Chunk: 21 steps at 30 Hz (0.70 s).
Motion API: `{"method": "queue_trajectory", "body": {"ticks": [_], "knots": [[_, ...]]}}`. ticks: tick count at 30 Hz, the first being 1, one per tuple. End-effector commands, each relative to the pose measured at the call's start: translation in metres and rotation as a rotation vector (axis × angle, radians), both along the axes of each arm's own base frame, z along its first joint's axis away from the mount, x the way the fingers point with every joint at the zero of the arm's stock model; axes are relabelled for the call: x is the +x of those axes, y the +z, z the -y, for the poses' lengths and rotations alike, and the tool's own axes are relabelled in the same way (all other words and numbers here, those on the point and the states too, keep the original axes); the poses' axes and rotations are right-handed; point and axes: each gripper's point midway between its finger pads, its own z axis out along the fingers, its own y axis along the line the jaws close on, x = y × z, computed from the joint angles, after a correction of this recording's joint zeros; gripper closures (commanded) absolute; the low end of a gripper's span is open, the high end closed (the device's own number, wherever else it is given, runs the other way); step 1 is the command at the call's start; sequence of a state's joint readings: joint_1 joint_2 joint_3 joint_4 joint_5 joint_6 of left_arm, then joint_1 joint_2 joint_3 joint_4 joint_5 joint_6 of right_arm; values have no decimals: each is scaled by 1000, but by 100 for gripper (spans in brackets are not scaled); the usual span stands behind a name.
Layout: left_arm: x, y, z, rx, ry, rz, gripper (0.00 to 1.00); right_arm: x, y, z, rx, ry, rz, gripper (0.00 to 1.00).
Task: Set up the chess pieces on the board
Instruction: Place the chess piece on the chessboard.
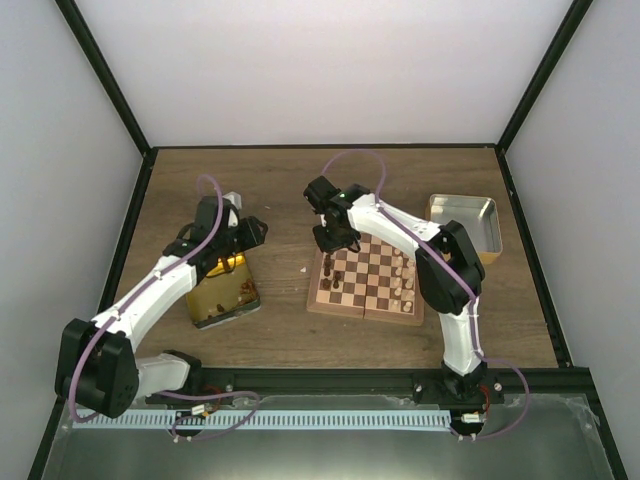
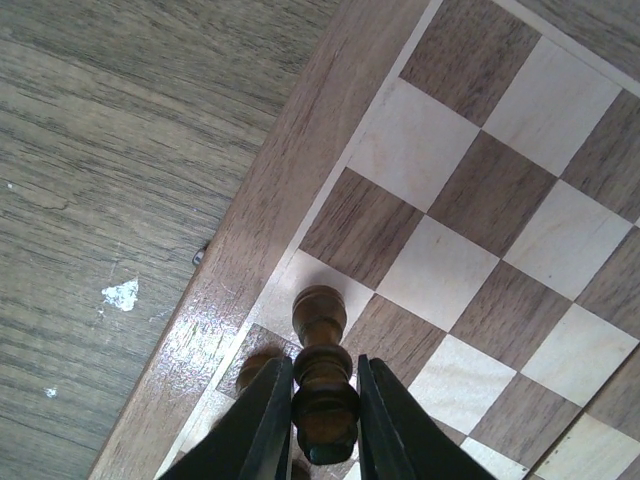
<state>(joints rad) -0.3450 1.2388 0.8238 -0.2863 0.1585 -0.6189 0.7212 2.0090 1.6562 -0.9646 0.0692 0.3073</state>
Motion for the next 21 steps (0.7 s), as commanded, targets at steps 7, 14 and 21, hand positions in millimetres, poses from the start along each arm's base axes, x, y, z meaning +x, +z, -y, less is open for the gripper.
{"method": "queue_trajectory", "body": {"ticks": [7,14,21], "knots": [[-1,6,-4,5,1,24,50,8,10,-10,20,16,33,77],[-1,7,-5,7,5,25,50,12,23,-15,57,2,64,73],[-2,11,-14,22,37,33,50,16,31,-17,87,-27,91,73]]}}
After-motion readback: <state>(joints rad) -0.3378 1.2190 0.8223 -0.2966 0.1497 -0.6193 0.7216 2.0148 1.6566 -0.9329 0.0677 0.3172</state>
